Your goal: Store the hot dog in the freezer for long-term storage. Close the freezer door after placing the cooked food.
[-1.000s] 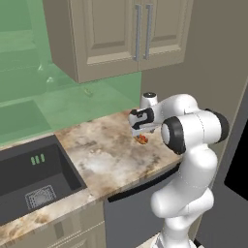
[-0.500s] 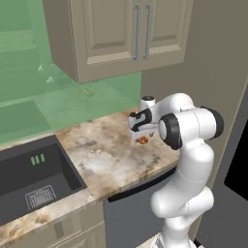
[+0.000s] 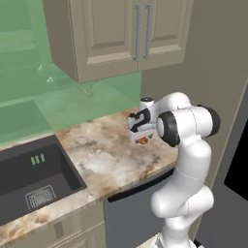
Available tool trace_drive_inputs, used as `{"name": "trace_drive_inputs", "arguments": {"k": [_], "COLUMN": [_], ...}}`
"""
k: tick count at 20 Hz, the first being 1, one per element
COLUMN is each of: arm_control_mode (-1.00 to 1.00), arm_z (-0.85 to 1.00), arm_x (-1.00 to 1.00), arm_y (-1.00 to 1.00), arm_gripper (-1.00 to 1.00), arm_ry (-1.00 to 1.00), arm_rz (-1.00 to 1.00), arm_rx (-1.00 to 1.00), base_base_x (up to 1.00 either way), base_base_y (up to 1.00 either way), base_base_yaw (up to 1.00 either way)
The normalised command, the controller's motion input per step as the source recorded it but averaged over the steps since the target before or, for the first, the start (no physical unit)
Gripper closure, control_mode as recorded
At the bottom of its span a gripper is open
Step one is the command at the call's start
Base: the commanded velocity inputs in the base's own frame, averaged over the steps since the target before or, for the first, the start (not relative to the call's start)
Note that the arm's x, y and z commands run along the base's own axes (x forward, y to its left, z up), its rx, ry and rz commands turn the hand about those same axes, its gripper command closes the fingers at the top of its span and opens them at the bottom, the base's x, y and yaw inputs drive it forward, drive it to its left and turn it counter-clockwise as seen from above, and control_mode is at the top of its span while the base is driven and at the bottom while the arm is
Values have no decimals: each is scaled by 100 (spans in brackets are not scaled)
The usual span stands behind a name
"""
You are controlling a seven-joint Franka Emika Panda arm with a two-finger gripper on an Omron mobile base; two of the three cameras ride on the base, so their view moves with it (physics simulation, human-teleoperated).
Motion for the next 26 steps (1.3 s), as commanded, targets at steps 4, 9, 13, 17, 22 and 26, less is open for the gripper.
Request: {"name": "trace_drive_inputs", "arguments": {"k": [4,9,13,17,22,26], "arm_control_mode": [-100,-100,-100,-100,-100,-100], "arm_z": [-12,-14,-11,-9,-7,0], "arm_x": [2,0,0,1,2,1], "arm_y": [0,0,0,0,0,0], "arm_gripper": [-100,-100,-100,-100,100,100], "arm_ry": [0,1,0,0,0,0], "arm_rz": [0,0,0,0,0,0], "arm_rx": [0,1,0,0,0,0], "base_base_x": [0,0,0,0,0,0], "base_base_y": [0,0,0,0,0,0], "base_base_yaw": [0,0,0,0,0,0]}}
